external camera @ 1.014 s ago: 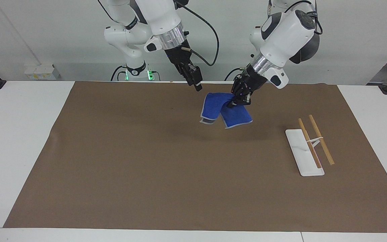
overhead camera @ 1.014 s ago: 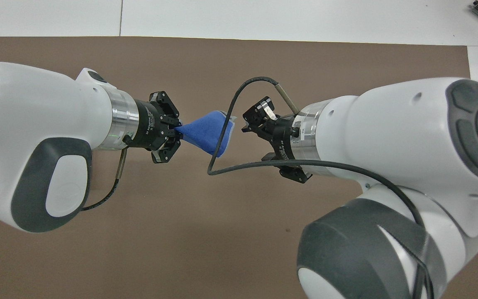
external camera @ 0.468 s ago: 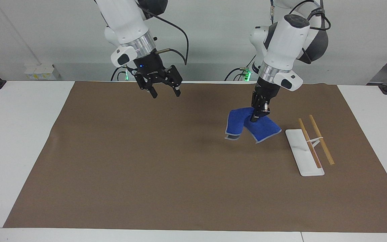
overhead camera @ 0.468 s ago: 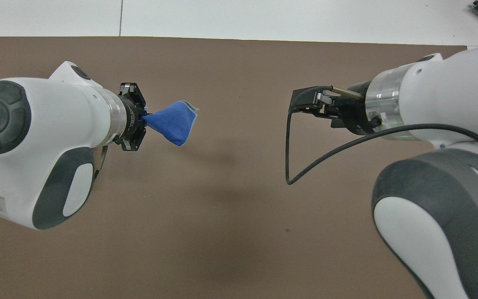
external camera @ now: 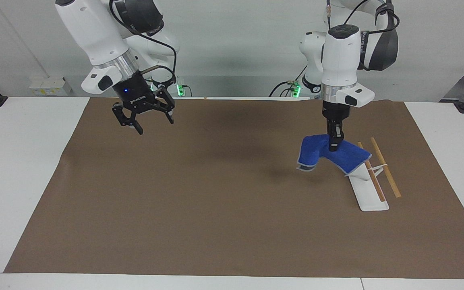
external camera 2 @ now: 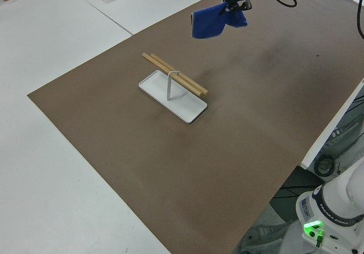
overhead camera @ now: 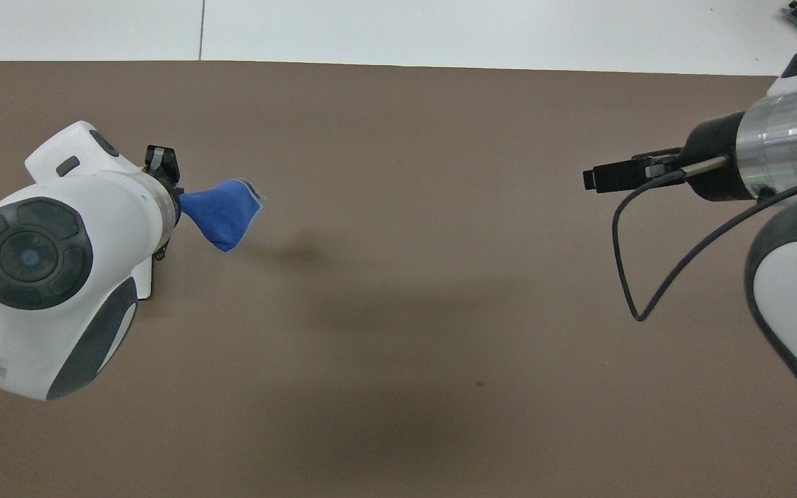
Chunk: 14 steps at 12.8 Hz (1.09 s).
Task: Right arm passes towel to left arm to hang
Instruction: 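Pull the towel away with the left gripper while the right gripper retracts, then move the towel with the left gripper over the wooden dowels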
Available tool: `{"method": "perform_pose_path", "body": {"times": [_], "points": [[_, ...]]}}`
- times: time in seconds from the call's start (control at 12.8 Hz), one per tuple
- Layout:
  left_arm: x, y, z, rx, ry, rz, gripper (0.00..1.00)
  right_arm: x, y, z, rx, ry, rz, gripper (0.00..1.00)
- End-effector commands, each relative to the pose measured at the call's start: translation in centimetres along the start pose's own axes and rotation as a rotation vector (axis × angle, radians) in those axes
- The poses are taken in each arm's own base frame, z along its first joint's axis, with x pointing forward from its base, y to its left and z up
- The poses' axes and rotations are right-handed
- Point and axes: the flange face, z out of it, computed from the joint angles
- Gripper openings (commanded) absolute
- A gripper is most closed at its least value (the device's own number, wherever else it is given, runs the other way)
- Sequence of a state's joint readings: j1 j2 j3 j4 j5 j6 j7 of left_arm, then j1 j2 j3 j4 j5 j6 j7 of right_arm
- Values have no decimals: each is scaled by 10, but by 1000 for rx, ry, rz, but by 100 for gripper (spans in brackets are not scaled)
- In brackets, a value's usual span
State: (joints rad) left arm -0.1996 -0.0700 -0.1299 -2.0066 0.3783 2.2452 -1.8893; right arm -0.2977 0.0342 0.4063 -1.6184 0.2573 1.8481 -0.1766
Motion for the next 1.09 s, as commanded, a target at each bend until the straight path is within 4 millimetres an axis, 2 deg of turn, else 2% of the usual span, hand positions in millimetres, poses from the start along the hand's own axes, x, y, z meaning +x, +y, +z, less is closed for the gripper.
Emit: {"method": "perform_pose_path", "body": {"times": [0.0,0.16,0.31,0.55,0.7,0.86,1.01], "points": [[31,-26,11,-24,93,0,0,-11,24,-25,-27,-44,-98,100],[54,-42,30,-58,120,0,0,-16,32,-47,-184,-103,-187,100],[83,-49,41,-106,160,6,0,-28,28,-68,-315,-141,-204,100],[109,-54,53,-133,174,-10,0,-54,59,-79,-349,-263,-107,100],[118,-56,59,-151,166,-24,0,-70,71,-84,-348,-294,68,100],[118,-67,70,-127,173,-7,0,-78,63,-78,-330,-294,251,100],[130,-72,76,-145,186,1,0,-74,51,-75,-267,-267,266,100]]}}
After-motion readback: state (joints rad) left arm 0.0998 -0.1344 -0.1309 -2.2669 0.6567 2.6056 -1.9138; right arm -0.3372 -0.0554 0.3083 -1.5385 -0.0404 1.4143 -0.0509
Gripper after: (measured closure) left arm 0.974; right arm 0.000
